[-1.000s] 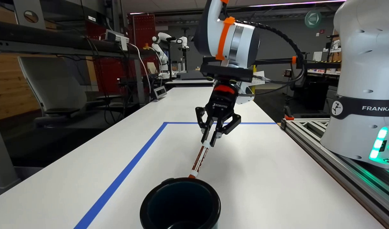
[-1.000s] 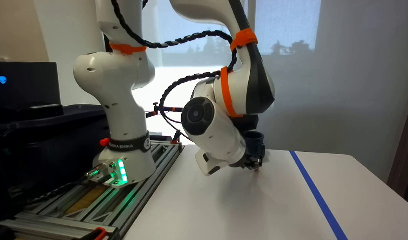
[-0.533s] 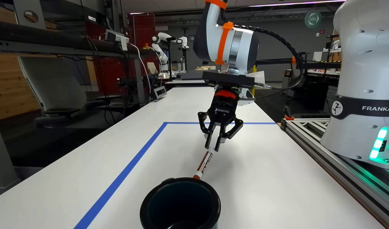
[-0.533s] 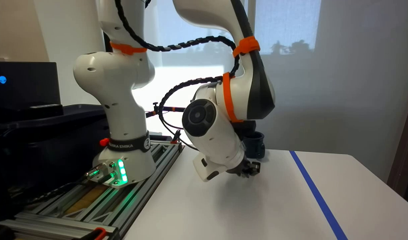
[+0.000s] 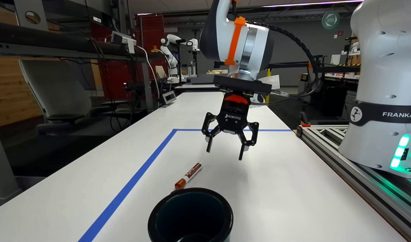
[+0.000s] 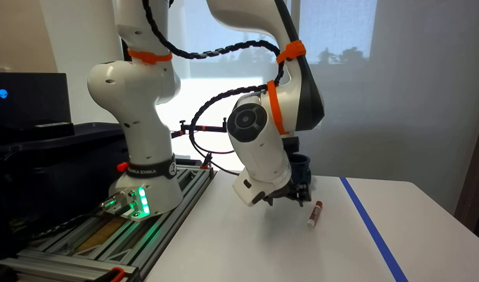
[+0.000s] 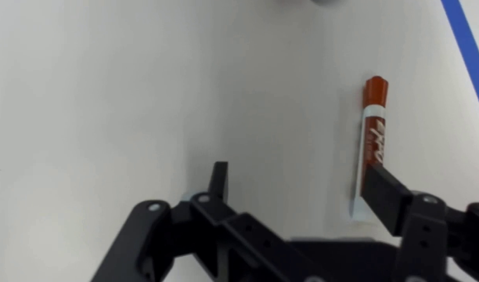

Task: Remove the marker from the cup and put it on the table

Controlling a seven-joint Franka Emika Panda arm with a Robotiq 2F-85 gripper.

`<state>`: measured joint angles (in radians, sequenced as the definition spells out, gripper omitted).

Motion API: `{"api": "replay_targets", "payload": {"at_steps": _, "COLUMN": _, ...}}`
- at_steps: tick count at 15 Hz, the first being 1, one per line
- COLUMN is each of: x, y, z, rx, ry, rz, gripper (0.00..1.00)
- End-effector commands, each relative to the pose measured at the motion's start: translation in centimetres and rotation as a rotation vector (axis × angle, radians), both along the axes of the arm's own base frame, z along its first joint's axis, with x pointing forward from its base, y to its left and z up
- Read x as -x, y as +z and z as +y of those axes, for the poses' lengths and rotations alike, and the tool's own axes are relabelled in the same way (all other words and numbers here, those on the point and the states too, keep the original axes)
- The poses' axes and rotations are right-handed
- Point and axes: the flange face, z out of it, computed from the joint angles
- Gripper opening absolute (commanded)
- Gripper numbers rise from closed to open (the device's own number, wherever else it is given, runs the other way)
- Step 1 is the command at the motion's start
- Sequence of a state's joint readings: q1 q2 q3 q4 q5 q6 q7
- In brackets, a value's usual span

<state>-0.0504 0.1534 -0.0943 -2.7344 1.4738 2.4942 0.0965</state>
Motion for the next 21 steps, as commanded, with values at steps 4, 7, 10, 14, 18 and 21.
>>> {"api": "replay_targets", "payload": {"at_steps": 4, "x": -1.0, "y": 3.4, "z": 1.8, "rx": 0.128, "ry": 0.186, "rz": -0.067, "gripper": 1.0}}
{"api": "replay_targets", "payload": {"at_steps": 7, "x": -2.6, "y": 4.2, "z": 2.1, "rx": 0.2, "ry": 0.315, "rz": -0.088, "gripper": 1.0}}
{"api": "replay_targets", "payload": {"at_steps": 10, "x": -2.1, "y": 5.5, "z": 2.2, "rx": 0.272, "ry": 0.451, "rz": -0.099, "gripper": 1.0}}
{"api": "replay_targets", "payload": {"at_steps": 14, "x": -1.8, "y": 7.5, "z": 2.4, "rx": 0.368, "ry": 0.629, "rz": -0.123, "gripper": 1.0}}
{"api": "replay_targets", "payload": {"at_steps": 18, "x": -4.5, "y": 7.5, "z": 2.1, "rx": 0.392, "ry": 0.701, "rz": -0.132, "gripper": 1.0}}
{"api": "replay_targets", "payload": {"at_steps": 21, "x": -5.2, "y": 8.8, "z": 2.2, "rx": 0.424, "ry": 0.729, "rz": -0.159, "gripper": 1.0}}
